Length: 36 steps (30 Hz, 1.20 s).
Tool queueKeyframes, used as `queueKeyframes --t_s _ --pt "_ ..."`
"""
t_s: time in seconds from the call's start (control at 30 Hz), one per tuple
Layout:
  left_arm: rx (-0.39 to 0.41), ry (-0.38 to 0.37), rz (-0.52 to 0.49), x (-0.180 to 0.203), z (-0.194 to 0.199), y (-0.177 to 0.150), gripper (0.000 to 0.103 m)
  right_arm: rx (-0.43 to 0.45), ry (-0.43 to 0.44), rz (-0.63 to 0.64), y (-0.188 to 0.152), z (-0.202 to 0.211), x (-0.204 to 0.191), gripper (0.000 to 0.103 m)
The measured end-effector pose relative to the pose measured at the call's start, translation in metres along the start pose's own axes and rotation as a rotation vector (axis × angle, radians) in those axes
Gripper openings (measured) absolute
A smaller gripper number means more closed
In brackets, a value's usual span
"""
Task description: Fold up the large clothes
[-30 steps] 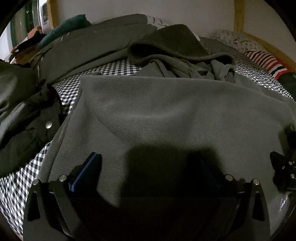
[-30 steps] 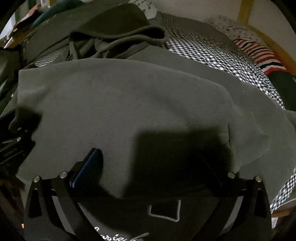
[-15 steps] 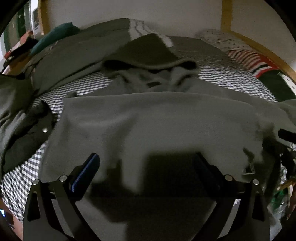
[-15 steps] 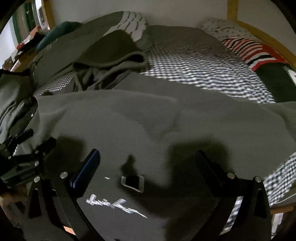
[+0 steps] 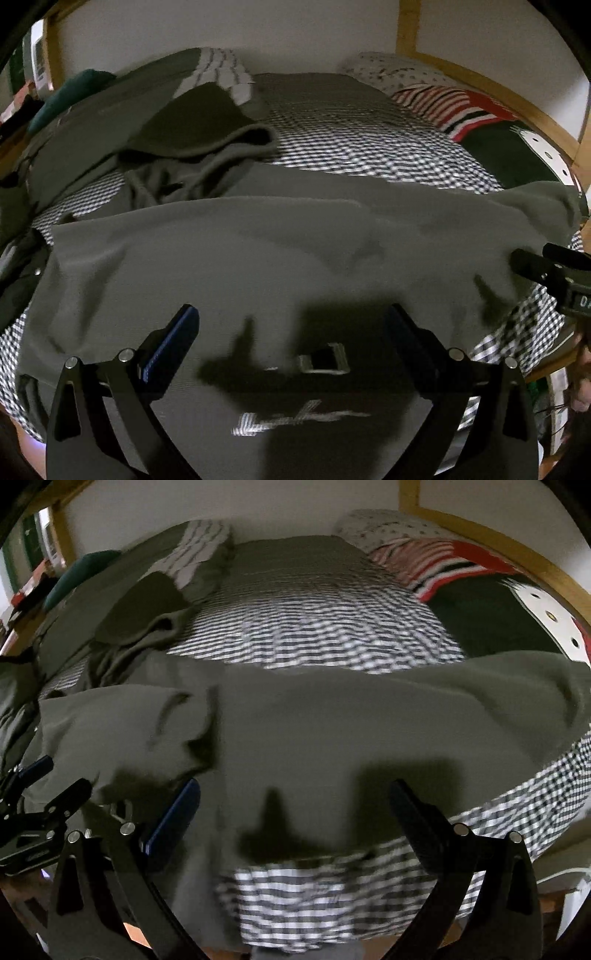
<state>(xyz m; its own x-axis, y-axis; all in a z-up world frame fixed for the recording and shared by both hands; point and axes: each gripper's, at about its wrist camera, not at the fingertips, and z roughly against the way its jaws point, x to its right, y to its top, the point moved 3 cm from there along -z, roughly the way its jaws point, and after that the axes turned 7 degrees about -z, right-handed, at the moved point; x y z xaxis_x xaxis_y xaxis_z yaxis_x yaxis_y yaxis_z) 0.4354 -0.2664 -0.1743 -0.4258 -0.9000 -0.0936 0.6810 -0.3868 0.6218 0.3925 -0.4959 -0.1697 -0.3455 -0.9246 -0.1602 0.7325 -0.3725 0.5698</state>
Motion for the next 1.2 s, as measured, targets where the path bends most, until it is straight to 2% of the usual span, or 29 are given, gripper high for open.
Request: queueKeyframes --t_s 0.33,0.57,0.67,0.77,0.83,0.87,0.97,1.07,1.13,1.2 --pt "-0.023 -0.044 -0.06 0.104 -0.016 0.019 0.098 -0.004 -0.02 -0.051 0.007 0.003 0.099 0.1" --pt "-0.045 -0.047 -0.142 0.163 -0.037 0.027 0.098 -0.008 -0.046 -0.131 0.006 -0.002 0.171 0.1" --pt "-0.056 -0.064 -0.145 0.178 -0.048 0.033 0.098 0.011 -0.064 -0.176 0.008 0.001 0.199 0.1" --pt "-0.105 -0.067 -0.162 0.192 -0.068 0.032 0.098 0.032 -0.077 -0.232 0.007 0.004 0.224 0.1" --pt "-0.185 -0.077 -0.152 0.197 -0.09 0.026 0.098 0.041 -0.089 -0.293 0.005 0.002 0.244 0.1" --pt "-0.184 -0.077 -0.145 0.196 -0.093 0.026 0.098 0.043 -0.087 -0.321 0.004 -0.001 0.252 0.1" --pt "-0.191 -0.058 -0.15 0.199 -0.095 0.026 0.098 0.039 -0.049 -0.386 0.001 -0.013 0.272 0.1" --pt "-0.19 -0.057 -0.158 0.201 -0.096 0.026 0.099 0.06 0.071 -0.454 0.005 -0.022 0.281 0.096" --pt "-0.183 -0.057 -0.164 0.202 -0.096 0.024 0.099 0.066 0.152 -0.496 0.009 -0.027 0.282 0.083" --pt "-0.178 -0.058 -0.167 0.203 -0.096 0.023 0.099 0.063 0.168 -0.511 0.013 -0.033 0.281 0.074"
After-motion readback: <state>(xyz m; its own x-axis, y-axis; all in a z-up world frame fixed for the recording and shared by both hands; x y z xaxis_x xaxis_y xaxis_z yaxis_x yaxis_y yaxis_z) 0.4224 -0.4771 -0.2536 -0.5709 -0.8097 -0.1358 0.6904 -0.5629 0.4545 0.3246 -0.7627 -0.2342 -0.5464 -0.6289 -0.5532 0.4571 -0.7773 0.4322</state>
